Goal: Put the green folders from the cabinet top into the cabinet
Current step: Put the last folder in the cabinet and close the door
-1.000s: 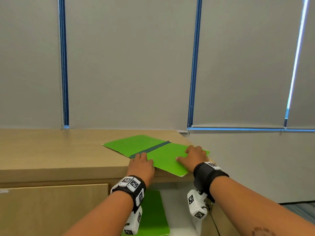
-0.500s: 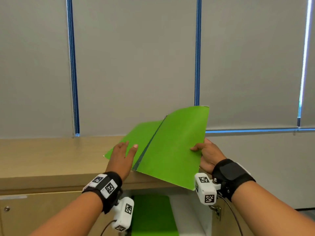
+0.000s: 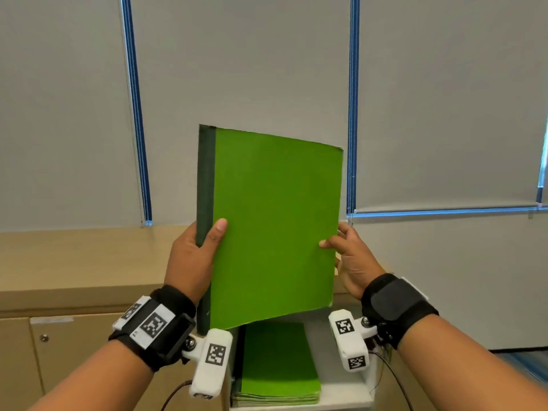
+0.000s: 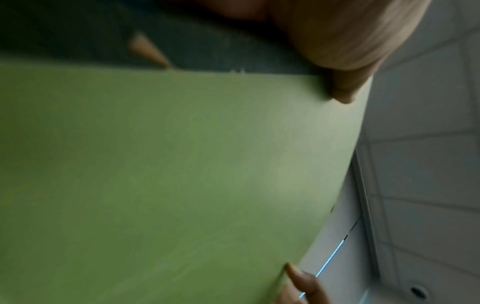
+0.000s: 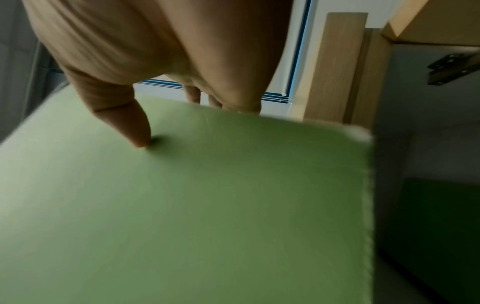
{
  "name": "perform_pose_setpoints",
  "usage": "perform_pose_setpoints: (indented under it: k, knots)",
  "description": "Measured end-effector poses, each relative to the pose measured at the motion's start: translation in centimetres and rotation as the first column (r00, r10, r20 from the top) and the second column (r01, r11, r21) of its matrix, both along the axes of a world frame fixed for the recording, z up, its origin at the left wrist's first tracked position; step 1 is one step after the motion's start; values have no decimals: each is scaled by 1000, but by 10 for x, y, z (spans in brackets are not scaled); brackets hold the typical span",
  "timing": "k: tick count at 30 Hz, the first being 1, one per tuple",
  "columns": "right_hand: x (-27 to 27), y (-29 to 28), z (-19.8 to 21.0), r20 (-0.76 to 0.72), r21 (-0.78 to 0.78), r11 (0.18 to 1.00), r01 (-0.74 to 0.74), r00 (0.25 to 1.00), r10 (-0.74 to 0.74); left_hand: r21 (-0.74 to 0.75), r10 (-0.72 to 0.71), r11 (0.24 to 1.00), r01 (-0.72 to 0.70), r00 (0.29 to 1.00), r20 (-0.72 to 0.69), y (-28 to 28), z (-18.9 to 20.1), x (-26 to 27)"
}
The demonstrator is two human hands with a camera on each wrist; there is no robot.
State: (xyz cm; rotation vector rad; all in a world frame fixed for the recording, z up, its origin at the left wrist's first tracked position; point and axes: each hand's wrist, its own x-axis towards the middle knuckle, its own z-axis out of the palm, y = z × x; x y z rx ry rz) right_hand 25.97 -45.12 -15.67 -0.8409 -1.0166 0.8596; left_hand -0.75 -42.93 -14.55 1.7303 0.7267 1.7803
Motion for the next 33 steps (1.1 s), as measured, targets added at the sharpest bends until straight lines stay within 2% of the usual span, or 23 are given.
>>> perform_pose_setpoints:
  k: [4,9,13,17,22,26,30,33]
  knots:
    - [3,-2,-30,-45,-76,992,-102,994,99,-55,-93,994,99,990,104,-2,-32,5]
    - [9,7,-98,-74,-232,965,-127,991,112,-256,96,959,-121,990,-108,32,-114,4]
    - [9,20,-169,-92,-350,929,-118,992,91,-441,98,886,-143,988,-123,45,-186,12]
    - [17,37,-238,-111,-459,884,-92,993,46,-514,101,843,-159,985,-140,59,-259,28]
    - [35,59,-304,-111,-566,818,-98,993,42,-606,108,764,-220,970,-216,84,-340,45]
    - [53,77,-353,-163,-613,778,-134,986,41,-637,74,749,-182,979,-191,98,-366,60]
    - [64,100,-364,-190,-594,796,-118,982,3,-557,32,803,-212,949,-315,125,-366,69]
    - [66,125,-359,-180,-586,809,-49,981,-70,-462,73,833,-306,887,-455,131,-364,71]
